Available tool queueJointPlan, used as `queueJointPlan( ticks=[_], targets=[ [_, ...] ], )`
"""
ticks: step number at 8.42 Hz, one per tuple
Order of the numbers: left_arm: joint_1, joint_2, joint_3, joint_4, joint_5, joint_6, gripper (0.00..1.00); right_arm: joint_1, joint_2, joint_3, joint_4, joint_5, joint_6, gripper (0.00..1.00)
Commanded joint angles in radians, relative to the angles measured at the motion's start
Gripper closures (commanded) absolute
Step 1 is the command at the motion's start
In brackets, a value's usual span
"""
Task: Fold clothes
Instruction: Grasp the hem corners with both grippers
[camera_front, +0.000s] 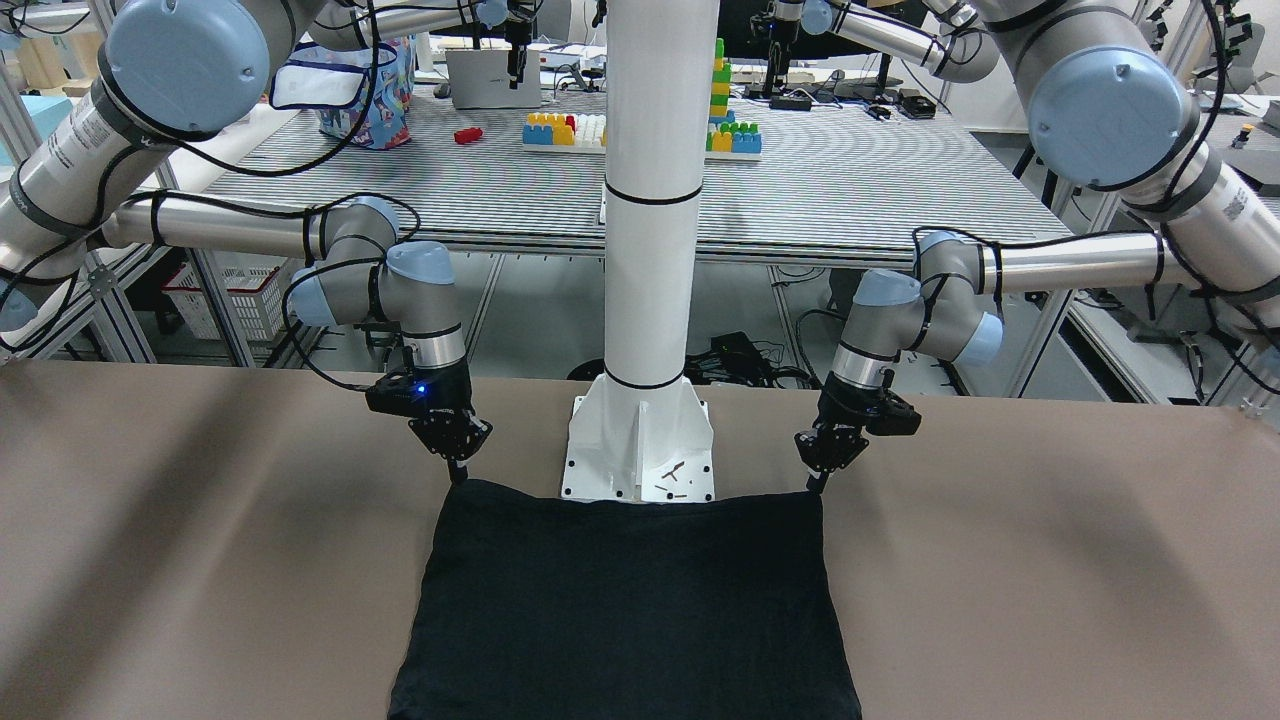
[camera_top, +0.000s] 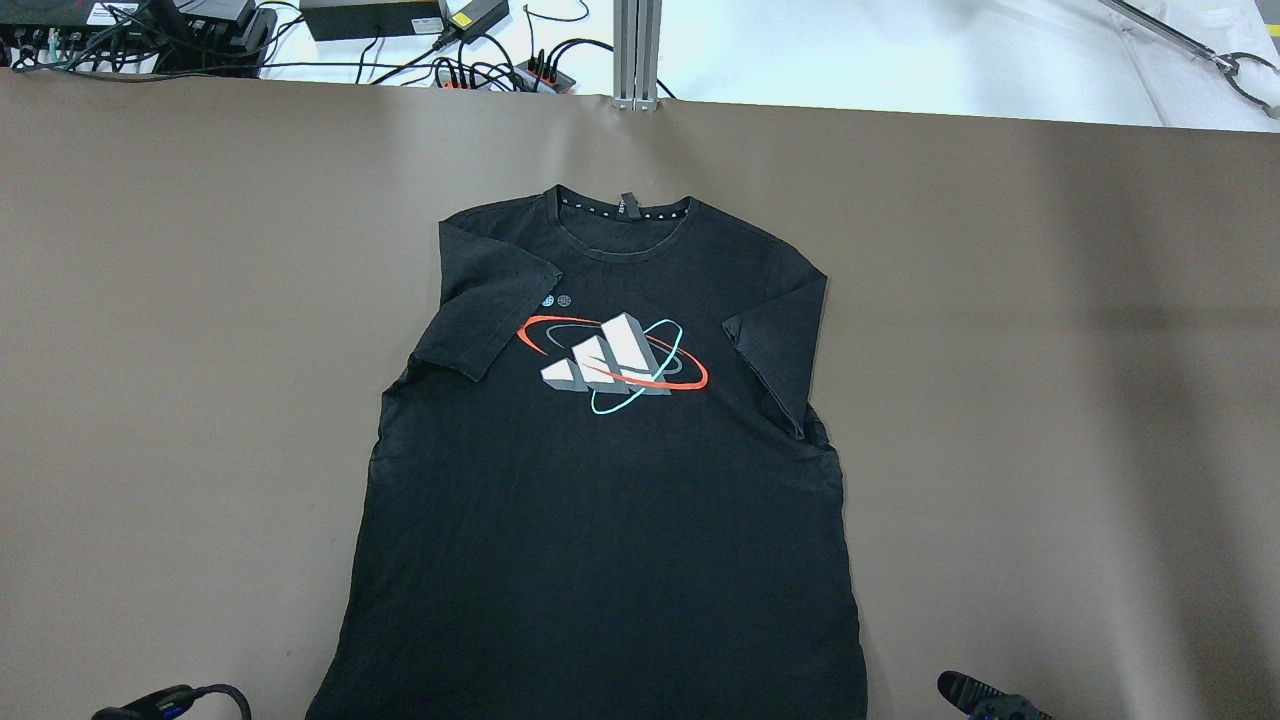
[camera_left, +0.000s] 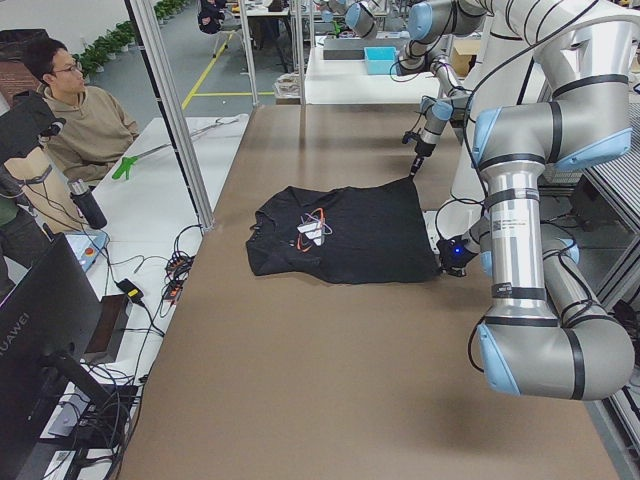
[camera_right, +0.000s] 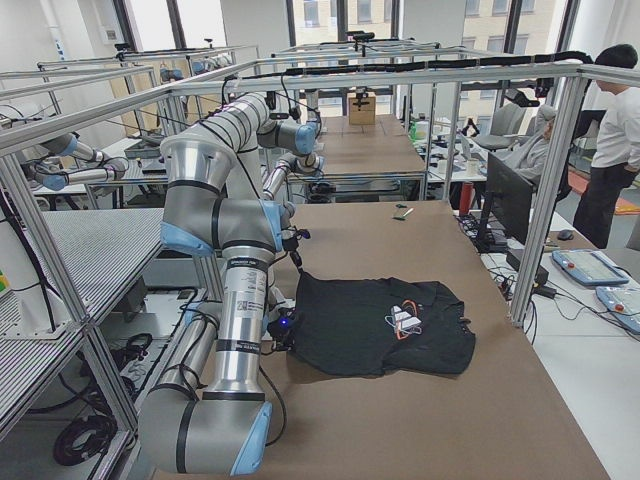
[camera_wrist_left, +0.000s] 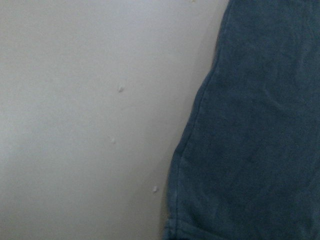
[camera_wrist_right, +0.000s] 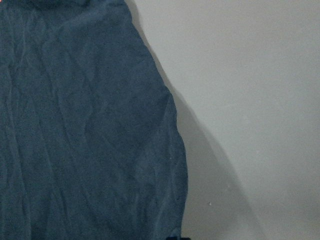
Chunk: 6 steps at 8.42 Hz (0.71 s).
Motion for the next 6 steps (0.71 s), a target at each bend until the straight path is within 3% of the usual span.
queueJointPlan(
  ticks=[1,3,6],
  targets=[
    [-0.033,0.059,-0.132,0.000,-0.053,0.008,1.00,0.004,0.007,0.226,-0.230,0.060,-0.004,1.00],
    [-0.028,0.057,-0.163,0.000,-0.053,0.007,1.00,0.016,0.044,0.322,-0.388,0.103,-0.004,1.00],
    [-0.003,0.057,-0.183,0.005,-0.045,0.002,1.00,0.003,0.043,0.380,-0.513,0.153,-0.004,1.00]
  ],
)
